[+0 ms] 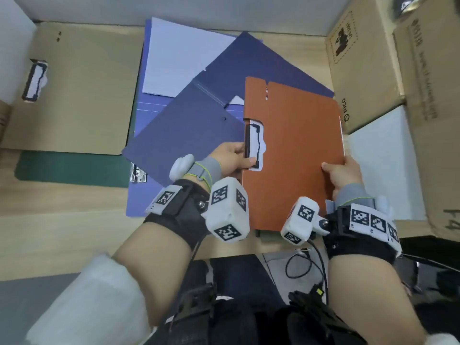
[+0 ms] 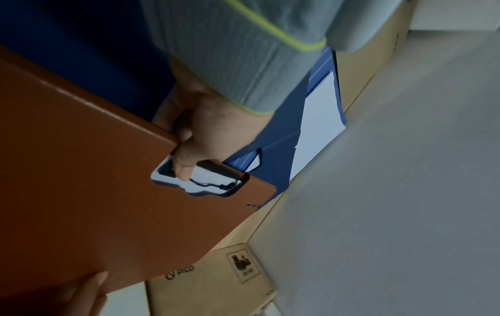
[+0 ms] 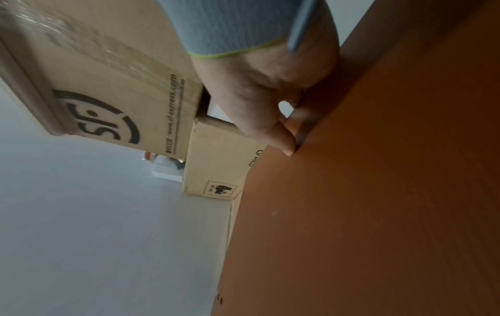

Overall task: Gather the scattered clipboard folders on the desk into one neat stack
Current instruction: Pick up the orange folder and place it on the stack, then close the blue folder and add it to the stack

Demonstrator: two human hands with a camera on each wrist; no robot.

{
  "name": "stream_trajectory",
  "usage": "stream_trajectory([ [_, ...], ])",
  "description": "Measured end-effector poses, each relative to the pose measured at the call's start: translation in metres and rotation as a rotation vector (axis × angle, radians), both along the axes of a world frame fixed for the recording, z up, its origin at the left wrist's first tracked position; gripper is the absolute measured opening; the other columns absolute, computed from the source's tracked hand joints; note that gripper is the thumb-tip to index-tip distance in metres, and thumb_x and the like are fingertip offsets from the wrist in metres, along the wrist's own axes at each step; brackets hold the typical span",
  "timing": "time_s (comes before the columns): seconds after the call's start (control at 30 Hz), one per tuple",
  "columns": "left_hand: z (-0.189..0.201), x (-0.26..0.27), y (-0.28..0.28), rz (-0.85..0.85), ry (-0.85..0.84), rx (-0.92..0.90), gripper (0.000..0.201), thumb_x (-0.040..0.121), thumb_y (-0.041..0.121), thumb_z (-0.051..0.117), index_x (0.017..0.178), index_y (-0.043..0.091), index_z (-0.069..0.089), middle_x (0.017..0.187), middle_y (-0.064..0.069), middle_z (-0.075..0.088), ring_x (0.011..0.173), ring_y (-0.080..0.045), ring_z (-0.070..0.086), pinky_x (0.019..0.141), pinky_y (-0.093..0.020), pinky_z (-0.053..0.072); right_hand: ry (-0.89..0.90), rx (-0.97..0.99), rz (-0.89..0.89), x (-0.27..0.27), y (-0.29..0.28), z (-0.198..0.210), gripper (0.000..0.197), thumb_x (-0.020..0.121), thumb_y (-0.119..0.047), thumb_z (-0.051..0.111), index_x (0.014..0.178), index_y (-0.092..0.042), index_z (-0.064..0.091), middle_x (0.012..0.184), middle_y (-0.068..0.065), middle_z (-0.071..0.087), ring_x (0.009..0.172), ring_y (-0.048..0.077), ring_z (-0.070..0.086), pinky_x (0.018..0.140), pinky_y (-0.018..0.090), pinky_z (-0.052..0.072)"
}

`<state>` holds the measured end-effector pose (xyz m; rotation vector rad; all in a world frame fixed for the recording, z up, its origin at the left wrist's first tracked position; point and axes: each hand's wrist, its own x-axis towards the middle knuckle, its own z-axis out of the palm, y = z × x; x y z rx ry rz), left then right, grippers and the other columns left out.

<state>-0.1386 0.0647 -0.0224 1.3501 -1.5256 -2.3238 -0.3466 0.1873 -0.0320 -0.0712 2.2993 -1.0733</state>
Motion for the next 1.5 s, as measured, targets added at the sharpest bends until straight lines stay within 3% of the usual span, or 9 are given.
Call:
stream_trajectory([
  [0.1, -0.008, -0.002, 0.005, 0.031, -0.061, -0.014, 0.021, 0.085, -0.003, 0.061, 0.101, 0.009, 0.059, 0.036, 0.016, 0.054, 0.066, -0.010, 0.062, 0.082, -0.031, 0.055, 0.016, 0.062, 0.099, 0.003, 0.002, -0.009, 0.062, 0.082, -0.005, 0.061, 0.139, -0.018, 0.042, 0.137, 0.008, 0.053, 0.122, 0.027, 0.053, 0.105, 0.041, 0.042],
  [0.2, -0.017, -0.009, 0.013, 0.051, -0.099, 0.003, 0.019, 0.080, 0.002, 0.069, 0.082, 0.012, 0.054, 0.036, 0.014, 0.056, 0.043, 0.002, 0.060, 0.055, -0.019, 0.054, 0.004, 0.155, 0.182, 0.002, 0.006, -0.021, 0.081, 0.073, -0.019, 0.069, 0.144, -0.028, 0.032, 0.154, 0.006, 0.029, 0.138, 0.028, 0.036, 0.113, 0.046, 0.034],
  [0.43, -0.025, -0.021, 0.024, 0.004, -0.171, -0.027, 0.028, 0.080, 0.026, 0.072, 0.071, 0.018, 0.047, 0.063, 0.002, 0.050, 0.060, -0.008, 0.054, 0.049, -0.018, 0.053, 0.022, 0.181, 0.293, 0.016, -0.013, -0.012, 0.065, 0.083, -0.024, 0.064, 0.142, -0.028, 0.038, 0.161, 0.008, -0.001, 0.148, 0.028, 0.005, 0.120, 0.048, 0.013],
  [0.73, 0.001, 0.005, -0.046, 0.110, -0.231, -0.337, 0.008, 0.092, 0.013, 0.053, 0.095, 0.016, 0.059, 0.089, 0.000, 0.057, 0.080, -0.013, 0.053, 0.064, -0.018, 0.040, 0.059, -0.160, 0.734, 0.089, -0.091, 0.024, 0.042, 0.087, -0.008, 0.059, 0.129, -0.012, 0.054, 0.151, 0.007, 0.033, 0.140, 0.016, 0.032, 0.115, 0.024, 0.022],
  [0.83, 0.004, 0.023, -0.078, 0.213, -0.326, -0.451, 0.037, 0.089, 0.007, 0.056, 0.126, 0.004, 0.052, 0.124, -0.008, 0.058, 0.115, -0.019, 0.054, 0.096, -0.023, 0.040, -0.041, -0.140, 0.853, 0.117, -0.118, 0.023, 0.043, 0.088, -0.011, 0.058, 0.131, -0.012, 0.051, 0.146, 0.007, 0.043, 0.137, 0.019, 0.037, 0.115, 0.030, 0.027],
  [0.93, 0.004, 0.037, -0.103, 0.237, -0.425, -0.490, 0.056, 0.085, 0.006, 0.062, 0.137, 0.007, 0.041, 0.145, -0.007, 0.044, 0.135, -0.022, 0.041, 0.108, -0.027, 0.031, -0.155, -0.062, 0.841, 0.128, -0.137, 0.019, 0.051, 0.089, -0.016, 0.057, 0.138, -0.014, 0.042, 0.150, 0.005, 0.037, 0.140, 0.019, 0.033, 0.113, 0.028, 0.027],
  [1.17, -0.004, 0.058, -0.117, 0.026, -0.732, -0.598, 0.067, 0.071, 0.016, 0.076, 0.132, 0.013, 0.048, 0.135, -0.014, 0.051, 0.127, -0.033, 0.046, 0.102, -0.037, 0.038, -0.014, 0.225, 0.954, 0.135, -0.159, 0.005, 0.068, 0.088, -0.027, 0.057, 0.147, -0.024, 0.024, 0.160, 0.012, -0.003, 0.149, 0.027, -0.002, 0.121, 0.038, 0.008],
  [1.27, -0.007, 0.058, -0.125, 0.038, -0.698, -0.504, 0.064, 0.070, 0.020, 0.077, 0.128, 0.012, 0.051, 0.133, -0.017, 0.050, 0.122, -0.034, 0.051, 0.104, -0.042, 0.042, -0.030, 0.274, 0.913, 0.134, -0.164, 0.001, 0.073, 0.087, -0.029, 0.058, 0.149, -0.023, 0.018, 0.160, 0.012, -0.001, 0.149, 0.026, -0.004, 0.121, 0.038, 0.006],
  [1.5, -0.001, 0.049, -0.127, 0.406, -0.556, -0.512, 0.030, 0.092, 0.021, 0.049, 0.117, 0.012, 0.062, 0.117, -0.006, 0.066, 0.110, -0.026, 0.058, 0.085, -0.025, 0.035, -0.042, 0.171, 0.834, 0.126, -0.165, -0.002, 0.077, 0.086, -0.022, 0.060, 0.149, -0.020, 0.016, 0.158, 0.005, 0.018, 0.147, 0.026, 0.013, 0.120, 0.038, 0.016],
])
